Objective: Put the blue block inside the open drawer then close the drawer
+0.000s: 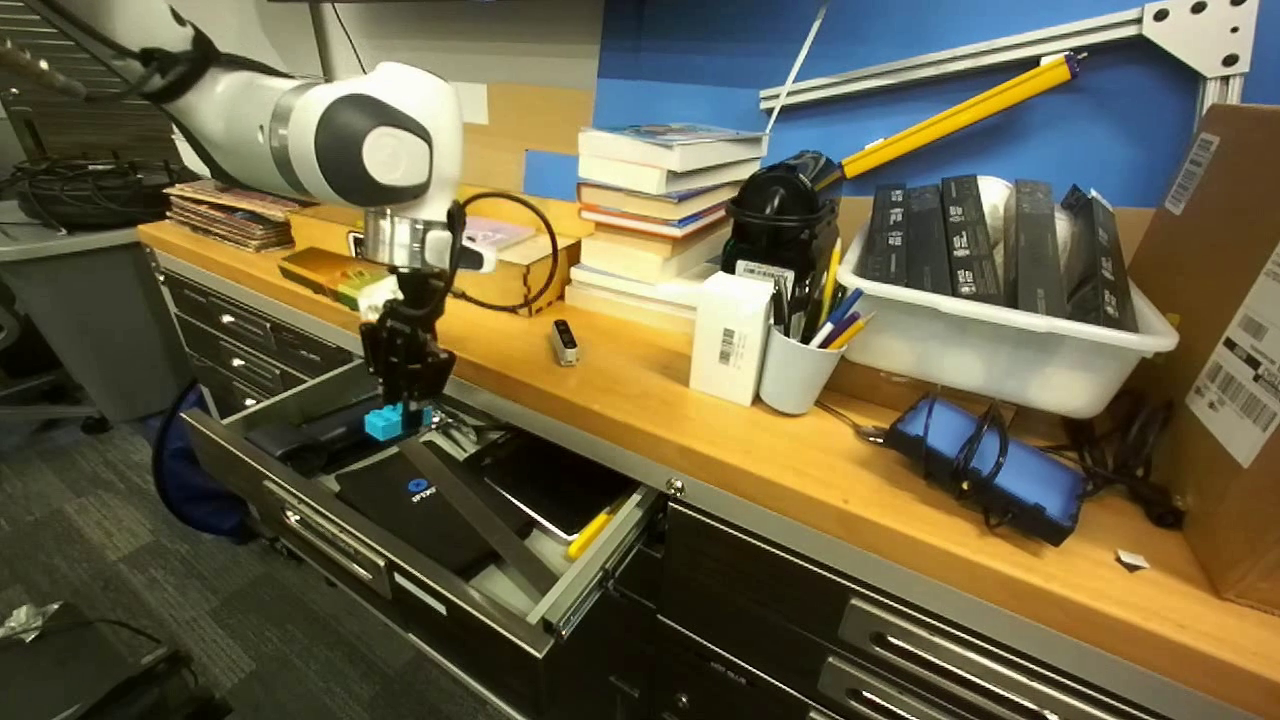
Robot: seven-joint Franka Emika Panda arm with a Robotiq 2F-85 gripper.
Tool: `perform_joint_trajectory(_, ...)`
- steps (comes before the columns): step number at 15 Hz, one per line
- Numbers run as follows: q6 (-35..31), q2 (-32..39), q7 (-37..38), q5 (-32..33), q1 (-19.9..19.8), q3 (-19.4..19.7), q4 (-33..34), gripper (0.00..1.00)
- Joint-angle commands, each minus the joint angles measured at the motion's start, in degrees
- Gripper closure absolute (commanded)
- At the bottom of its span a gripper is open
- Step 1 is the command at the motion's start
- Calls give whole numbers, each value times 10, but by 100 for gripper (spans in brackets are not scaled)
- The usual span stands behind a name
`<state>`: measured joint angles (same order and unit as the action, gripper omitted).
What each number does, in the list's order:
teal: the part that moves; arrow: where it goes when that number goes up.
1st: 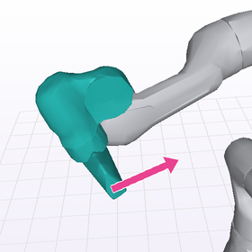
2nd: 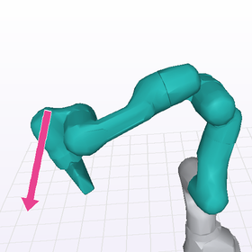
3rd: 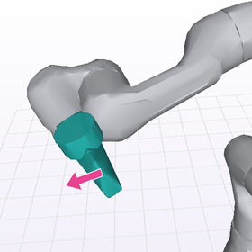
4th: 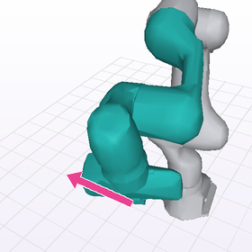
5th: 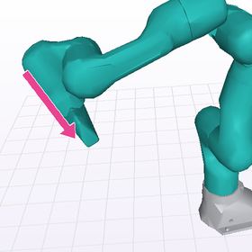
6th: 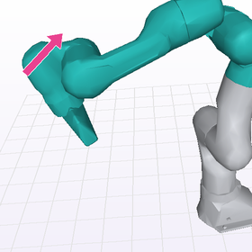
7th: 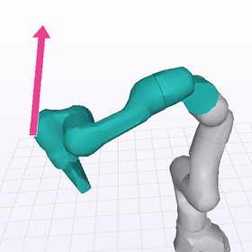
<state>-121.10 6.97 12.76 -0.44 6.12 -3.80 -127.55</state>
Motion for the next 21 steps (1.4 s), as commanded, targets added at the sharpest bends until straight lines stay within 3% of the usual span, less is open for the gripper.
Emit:
perform_joint_trajectory(1,-51,-4,-26,-64,-17,1,-29,39)
perform_joint_trajectory(3,-64,-28,-29,-76,-21,2,-54,32)
perform_joint_trajectory(7,-40,-94,-7,-47,-12,-2,-114,2)
perform_joint_trajectory(11,-29,-144,-16,-63,-12,-9,-176,0)
perform_joint_trajectory(18,8,-112,-48,-98,-15,-7,-202,0)
perform_joint_trajectory(21,0,-65,-53,-119,-16,-4,-186,0)
